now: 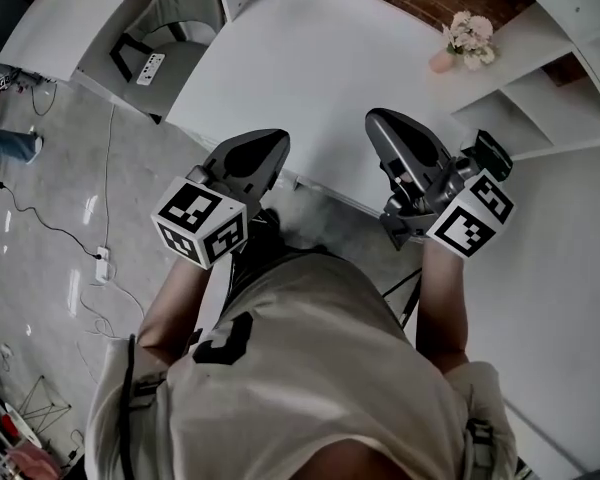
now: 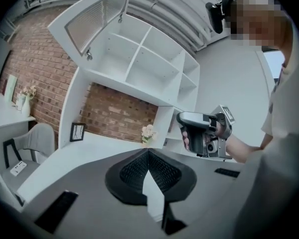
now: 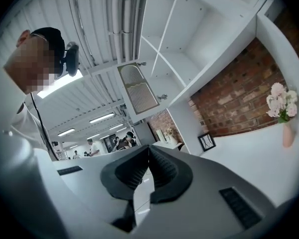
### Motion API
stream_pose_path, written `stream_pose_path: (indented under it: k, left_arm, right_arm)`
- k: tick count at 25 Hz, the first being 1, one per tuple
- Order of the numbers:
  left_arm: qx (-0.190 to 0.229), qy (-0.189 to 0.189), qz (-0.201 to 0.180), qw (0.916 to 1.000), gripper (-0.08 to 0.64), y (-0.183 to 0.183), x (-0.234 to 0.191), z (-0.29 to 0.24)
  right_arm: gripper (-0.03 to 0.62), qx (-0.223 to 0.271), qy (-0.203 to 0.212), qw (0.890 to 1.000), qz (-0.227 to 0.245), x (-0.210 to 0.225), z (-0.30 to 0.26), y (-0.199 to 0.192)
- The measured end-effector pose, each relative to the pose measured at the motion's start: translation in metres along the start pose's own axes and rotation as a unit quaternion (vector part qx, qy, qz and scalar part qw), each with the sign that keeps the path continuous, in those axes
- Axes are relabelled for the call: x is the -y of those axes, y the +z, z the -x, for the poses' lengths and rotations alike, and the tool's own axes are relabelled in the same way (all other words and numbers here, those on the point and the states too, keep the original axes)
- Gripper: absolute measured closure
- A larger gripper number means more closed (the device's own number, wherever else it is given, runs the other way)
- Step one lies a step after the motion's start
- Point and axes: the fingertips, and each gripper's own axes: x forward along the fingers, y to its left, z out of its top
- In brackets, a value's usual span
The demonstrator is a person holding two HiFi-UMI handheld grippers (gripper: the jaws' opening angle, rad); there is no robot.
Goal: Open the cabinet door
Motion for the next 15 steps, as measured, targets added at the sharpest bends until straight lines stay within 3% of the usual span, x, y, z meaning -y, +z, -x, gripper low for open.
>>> stream_pose_path:
  k: [10,15]
  left_arm:
    - [-0.048,-0.027,-0.029,0.9981,0.545,-0.028,0.073,-0.017]
    - [-0.060,-0.007,-0.059,0.9964,0.545,-0.030,0.086,-0.001]
  right_arm:
    - [0.565,0.013,0.001,0.999,-0.040,0.000,0.074,-0.033]
    - [0.565,-0.009,0.013,0.998,-0.061,-0.010,0.087,-0.053]
